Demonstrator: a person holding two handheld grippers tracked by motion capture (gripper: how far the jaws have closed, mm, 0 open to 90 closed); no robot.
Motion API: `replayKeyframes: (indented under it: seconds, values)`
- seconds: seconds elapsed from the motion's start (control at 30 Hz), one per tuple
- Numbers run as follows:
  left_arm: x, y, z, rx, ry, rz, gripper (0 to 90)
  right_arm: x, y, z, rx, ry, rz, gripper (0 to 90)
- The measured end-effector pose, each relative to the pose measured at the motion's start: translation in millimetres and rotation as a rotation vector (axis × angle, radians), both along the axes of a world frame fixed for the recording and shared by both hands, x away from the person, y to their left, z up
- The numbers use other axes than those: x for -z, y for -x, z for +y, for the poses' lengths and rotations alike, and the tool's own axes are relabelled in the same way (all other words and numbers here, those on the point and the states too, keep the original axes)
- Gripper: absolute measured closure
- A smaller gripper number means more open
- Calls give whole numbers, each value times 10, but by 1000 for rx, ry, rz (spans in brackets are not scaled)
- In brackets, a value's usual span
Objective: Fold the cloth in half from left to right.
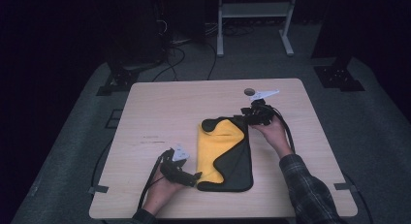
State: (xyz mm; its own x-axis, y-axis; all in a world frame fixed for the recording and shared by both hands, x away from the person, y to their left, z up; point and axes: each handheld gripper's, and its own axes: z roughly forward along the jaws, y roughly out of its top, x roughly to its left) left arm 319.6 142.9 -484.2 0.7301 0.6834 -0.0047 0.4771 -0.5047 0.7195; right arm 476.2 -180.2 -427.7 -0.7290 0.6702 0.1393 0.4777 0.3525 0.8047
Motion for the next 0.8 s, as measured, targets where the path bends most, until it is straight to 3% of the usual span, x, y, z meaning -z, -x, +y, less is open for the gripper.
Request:
replayKeyframes:
  seconds: [0.3,0.47,0.57,0.7,0.8]
  values:
    - [0,0,1,0,0,0,0,229,-252,309,-23,61,60,475]
    - [-1,0,2,2,-3,0,0,279,-316,402,-31,97,65,517]
    - [-1,0,2,2,-3,0,0,332,-328,461,-37,132,83,629]
    - [-1,0,2,2,-3,0,0,348,-317,466,-42,136,83,828]
    - [-1,0,3,2,-3,0,0,324,-303,431,-37,132,76,846]
